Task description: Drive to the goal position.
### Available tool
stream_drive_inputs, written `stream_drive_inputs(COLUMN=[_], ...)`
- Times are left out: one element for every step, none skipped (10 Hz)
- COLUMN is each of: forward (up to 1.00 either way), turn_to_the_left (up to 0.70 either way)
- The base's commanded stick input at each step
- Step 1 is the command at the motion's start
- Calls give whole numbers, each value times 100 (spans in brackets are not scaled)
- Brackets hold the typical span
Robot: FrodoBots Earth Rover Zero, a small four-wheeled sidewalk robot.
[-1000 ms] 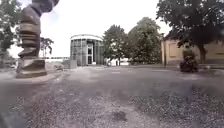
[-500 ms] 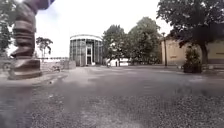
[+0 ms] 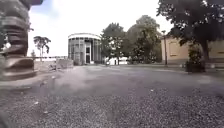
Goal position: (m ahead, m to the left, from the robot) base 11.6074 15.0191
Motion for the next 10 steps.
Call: stream_drive_inputs(forward=[70, 70, 70, 70, 70, 70, 70, 70, 70, 70], turn_to_the_left=[13, 14, 4, 0, 0, 0, 0, 0, 0, 0])
